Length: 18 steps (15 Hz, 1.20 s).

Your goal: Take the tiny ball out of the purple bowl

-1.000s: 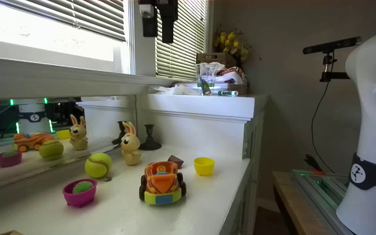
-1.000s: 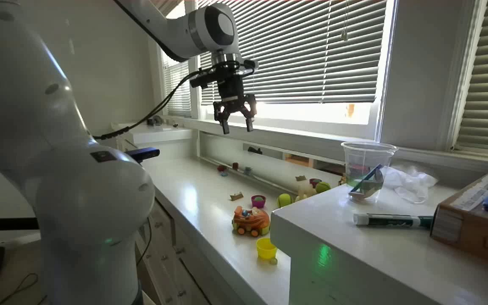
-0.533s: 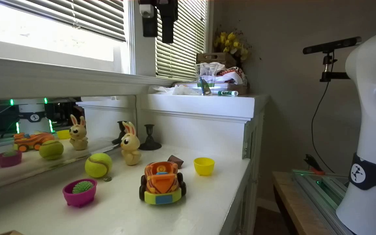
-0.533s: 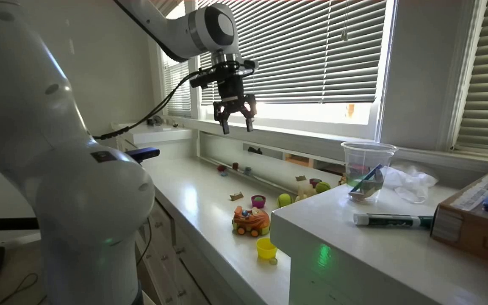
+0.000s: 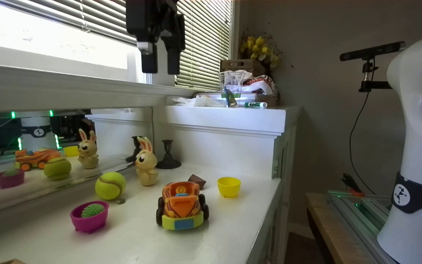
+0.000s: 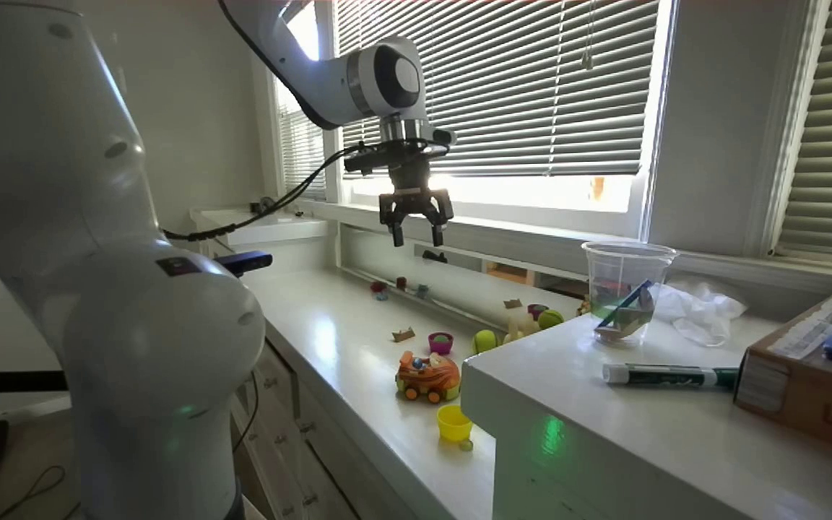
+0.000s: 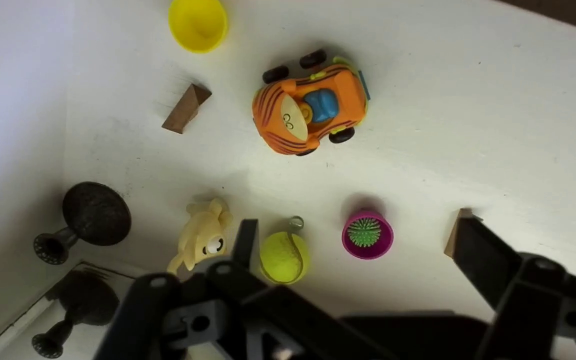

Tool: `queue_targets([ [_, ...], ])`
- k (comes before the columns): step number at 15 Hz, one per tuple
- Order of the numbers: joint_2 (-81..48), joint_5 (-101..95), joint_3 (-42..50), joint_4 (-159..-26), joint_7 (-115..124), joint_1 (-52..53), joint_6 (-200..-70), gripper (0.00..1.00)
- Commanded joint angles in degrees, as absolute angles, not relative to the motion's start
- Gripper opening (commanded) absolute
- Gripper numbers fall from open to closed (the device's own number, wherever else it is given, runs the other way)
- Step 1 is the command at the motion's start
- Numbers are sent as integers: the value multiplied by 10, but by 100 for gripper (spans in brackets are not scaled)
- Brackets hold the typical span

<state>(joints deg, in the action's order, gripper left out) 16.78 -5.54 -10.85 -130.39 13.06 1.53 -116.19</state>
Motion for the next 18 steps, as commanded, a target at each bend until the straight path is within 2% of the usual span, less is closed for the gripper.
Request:
queue_targets([
  [1,112,-41,-92,-1289,128,26,-1217,100],
  [7,32,-33,-80,-1289,120,32,-1335,100],
  [18,-105,-78,-62,-1260,129,52,-1442,100],
])
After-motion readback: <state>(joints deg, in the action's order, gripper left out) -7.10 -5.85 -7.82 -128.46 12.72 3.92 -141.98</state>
